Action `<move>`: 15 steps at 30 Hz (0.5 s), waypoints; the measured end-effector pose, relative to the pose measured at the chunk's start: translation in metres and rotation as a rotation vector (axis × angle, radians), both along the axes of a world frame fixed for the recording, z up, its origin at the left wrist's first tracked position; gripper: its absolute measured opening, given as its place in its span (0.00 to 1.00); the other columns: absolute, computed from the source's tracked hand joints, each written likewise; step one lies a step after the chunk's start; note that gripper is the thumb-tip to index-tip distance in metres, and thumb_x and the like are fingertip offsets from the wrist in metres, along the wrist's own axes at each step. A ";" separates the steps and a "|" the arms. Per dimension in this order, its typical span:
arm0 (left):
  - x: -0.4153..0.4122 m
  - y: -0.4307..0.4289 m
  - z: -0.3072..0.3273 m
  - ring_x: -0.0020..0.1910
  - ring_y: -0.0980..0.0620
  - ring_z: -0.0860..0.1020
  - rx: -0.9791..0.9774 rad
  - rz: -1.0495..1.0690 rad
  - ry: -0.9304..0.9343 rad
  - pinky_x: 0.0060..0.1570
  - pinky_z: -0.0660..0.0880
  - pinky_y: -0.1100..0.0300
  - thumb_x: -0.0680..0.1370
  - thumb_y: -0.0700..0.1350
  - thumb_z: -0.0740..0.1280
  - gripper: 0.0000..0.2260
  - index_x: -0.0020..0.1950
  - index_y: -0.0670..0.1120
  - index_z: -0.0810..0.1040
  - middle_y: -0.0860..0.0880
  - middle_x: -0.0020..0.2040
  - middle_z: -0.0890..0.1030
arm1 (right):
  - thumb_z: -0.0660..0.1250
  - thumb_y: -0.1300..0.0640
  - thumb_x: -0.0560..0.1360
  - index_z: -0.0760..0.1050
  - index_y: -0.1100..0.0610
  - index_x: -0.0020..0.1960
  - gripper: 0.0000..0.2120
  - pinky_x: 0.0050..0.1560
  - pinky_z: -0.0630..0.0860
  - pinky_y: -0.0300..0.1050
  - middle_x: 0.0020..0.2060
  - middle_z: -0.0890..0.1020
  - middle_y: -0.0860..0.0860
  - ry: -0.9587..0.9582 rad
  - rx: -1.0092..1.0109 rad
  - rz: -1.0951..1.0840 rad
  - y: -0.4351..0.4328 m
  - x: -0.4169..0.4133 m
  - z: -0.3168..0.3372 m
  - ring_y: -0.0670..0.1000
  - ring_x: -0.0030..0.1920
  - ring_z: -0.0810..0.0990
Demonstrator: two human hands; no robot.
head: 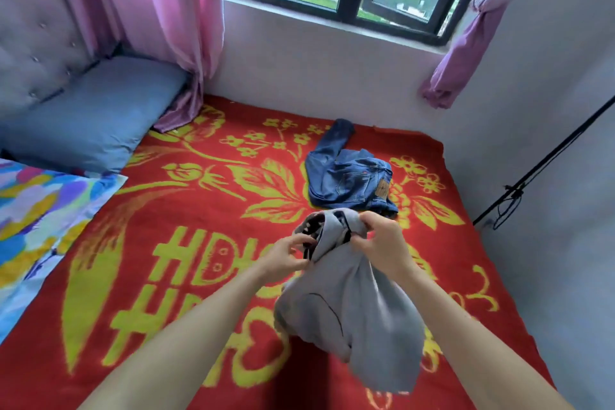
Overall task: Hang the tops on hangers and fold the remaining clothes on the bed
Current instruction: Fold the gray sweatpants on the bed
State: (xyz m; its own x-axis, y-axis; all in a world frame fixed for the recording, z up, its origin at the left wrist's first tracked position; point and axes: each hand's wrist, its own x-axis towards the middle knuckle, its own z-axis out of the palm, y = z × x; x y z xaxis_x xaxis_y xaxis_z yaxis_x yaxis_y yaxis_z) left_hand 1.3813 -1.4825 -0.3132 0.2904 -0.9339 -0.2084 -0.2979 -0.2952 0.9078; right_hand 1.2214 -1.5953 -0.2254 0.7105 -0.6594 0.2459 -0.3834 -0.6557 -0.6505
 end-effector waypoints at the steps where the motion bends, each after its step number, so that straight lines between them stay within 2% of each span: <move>1: 0.009 0.008 0.003 0.57 0.52 0.73 -0.043 0.014 0.005 0.54 0.71 0.67 0.66 0.49 0.71 0.25 0.63 0.51 0.73 0.51 0.59 0.74 | 0.64 0.62 0.62 0.67 0.57 0.30 0.06 0.31 0.62 0.38 0.25 0.67 0.47 -0.061 0.021 0.000 0.006 0.010 0.009 0.44 0.29 0.64; 3: 0.028 0.028 0.013 0.58 0.54 0.72 -0.143 0.062 -0.043 0.51 0.67 0.78 0.64 0.48 0.69 0.33 0.69 0.44 0.69 0.52 0.60 0.72 | 0.66 0.69 0.64 0.64 0.53 0.29 0.15 0.29 0.60 0.34 0.25 0.65 0.45 -0.135 0.067 -0.017 0.017 0.029 0.021 0.43 0.28 0.64; 4: 0.035 0.035 0.018 0.59 0.53 0.72 -0.173 0.100 -0.088 0.52 0.65 0.78 0.66 0.45 0.70 0.31 0.69 0.42 0.69 0.52 0.60 0.71 | 0.66 0.71 0.64 0.65 0.55 0.29 0.16 0.29 0.60 0.34 0.26 0.65 0.46 -0.156 0.102 -0.025 0.019 0.034 0.024 0.43 0.28 0.64; 6: 0.046 0.043 0.023 0.66 0.49 0.69 -0.214 0.170 -0.208 0.60 0.63 0.73 0.71 0.35 0.68 0.26 0.69 0.43 0.70 0.50 0.63 0.71 | 0.67 0.72 0.64 0.68 0.59 0.31 0.12 0.29 0.60 0.33 0.27 0.67 0.48 -0.208 0.189 -0.038 0.022 0.040 0.027 0.43 0.29 0.65; 8: 0.057 0.051 0.024 0.71 0.49 0.64 -0.228 0.214 -0.298 0.65 0.59 0.67 0.72 0.30 0.65 0.29 0.72 0.44 0.66 0.48 0.68 0.68 | 0.67 0.73 0.65 0.71 0.60 0.32 0.10 0.29 0.64 0.34 0.28 0.71 0.51 -0.277 0.310 -0.049 0.032 0.047 0.028 0.41 0.29 0.67; 10: 0.063 0.056 0.021 0.68 0.50 0.67 -0.206 0.221 -0.292 0.65 0.64 0.62 0.72 0.30 0.64 0.30 0.73 0.47 0.65 0.47 0.68 0.70 | 0.66 0.69 0.63 0.73 0.63 0.35 0.03 0.30 0.66 0.36 0.30 0.73 0.52 -0.340 0.401 -0.039 0.040 0.053 0.032 0.43 0.30 0.70; 11: 0.064 0.059 0.019 0.65 0.48 0.71 -0.191 0.229 -0.268 0.62 0.67 0.60 0.73 0.31 0.64 0.28 0.71 0.49 0.68 0.46 0.65 0.74 | 0.65 0.68 0.63 0.74 0.67 0.37 0.03 0.31 0.67 0.38 0.31 0.73 0.53 -0.357 0.429 -0.031 0.043 0.054 0.034 0.46 0.32 0.70; 13: 0.064 0.066 0.018 0.57 0.50 0.77 -0.160 0.290 -0.255 0.52 0.70 0.63 0.73 0.33 0.65 0.22 0.65 0.49 0.75 0.47 0.57 0.80 | 0.64 0.72 0.67 0.74 0.68 0.39 0.02 0.33 0.68 0.41 0.32 0.74 0.54 -0.357 0.454 -0.011 0.042 0.057 0.042 0.49 0.33 0.71; 15: 0.068 0.073 0.022 0.52 0.53 0.78 -0.144 0.346 -0.263 0.47 0.69 0.65 0.72 0.31 0.66 0.19 0.61 0.46 0.78 0.47 0.52 0.82 | 0.62 0.75 0.69 0.74 0.64 0.37 0.08 0.29 0.69 0.36 0.31 0.74 0.53 -0.357 0.463 -0.034 0.035 0.054 0.045 0.44 0.30 0.72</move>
